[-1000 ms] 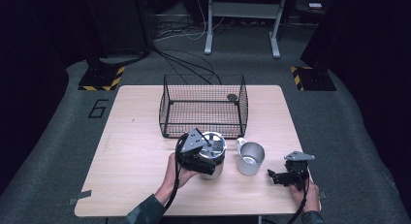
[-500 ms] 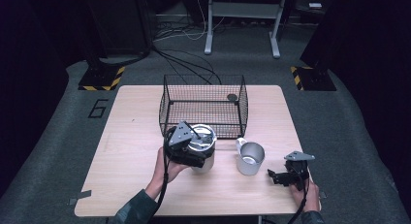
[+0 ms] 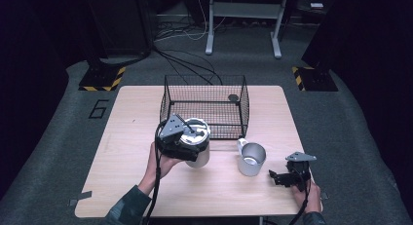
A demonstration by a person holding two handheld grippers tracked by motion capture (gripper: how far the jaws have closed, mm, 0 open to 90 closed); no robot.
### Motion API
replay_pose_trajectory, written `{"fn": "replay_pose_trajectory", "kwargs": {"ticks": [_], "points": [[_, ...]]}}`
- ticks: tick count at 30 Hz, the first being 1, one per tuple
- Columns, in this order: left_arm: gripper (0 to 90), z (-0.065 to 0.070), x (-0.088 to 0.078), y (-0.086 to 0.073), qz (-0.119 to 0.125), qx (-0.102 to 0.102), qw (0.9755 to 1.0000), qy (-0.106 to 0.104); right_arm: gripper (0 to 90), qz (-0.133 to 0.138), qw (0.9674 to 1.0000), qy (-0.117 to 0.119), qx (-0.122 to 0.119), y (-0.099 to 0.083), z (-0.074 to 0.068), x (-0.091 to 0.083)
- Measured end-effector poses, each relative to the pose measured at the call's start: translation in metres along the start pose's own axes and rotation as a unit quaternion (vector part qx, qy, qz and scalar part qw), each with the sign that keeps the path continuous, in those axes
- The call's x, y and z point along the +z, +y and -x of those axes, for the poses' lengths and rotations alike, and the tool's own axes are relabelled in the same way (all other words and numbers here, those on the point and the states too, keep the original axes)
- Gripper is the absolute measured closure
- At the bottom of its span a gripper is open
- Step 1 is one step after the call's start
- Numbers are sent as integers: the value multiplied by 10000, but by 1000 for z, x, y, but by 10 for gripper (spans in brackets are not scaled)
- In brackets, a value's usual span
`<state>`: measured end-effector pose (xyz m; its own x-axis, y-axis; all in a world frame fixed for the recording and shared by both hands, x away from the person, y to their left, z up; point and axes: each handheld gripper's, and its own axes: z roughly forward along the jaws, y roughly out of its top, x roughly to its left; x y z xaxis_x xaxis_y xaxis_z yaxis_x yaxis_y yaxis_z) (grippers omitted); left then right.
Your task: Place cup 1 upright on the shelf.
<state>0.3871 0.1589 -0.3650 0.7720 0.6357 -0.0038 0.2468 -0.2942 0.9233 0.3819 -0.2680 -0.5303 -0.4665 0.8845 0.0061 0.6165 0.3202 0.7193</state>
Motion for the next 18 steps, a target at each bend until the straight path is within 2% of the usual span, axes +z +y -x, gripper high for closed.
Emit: {"fn": "replay_pose_trajectory", "kwargs": {"ticks": [18], "points": [[39, -19, -13, 27, 120, -59, 9999, 37, 0, -9, 10000, 3, -2, 0, 0, 0]]}}
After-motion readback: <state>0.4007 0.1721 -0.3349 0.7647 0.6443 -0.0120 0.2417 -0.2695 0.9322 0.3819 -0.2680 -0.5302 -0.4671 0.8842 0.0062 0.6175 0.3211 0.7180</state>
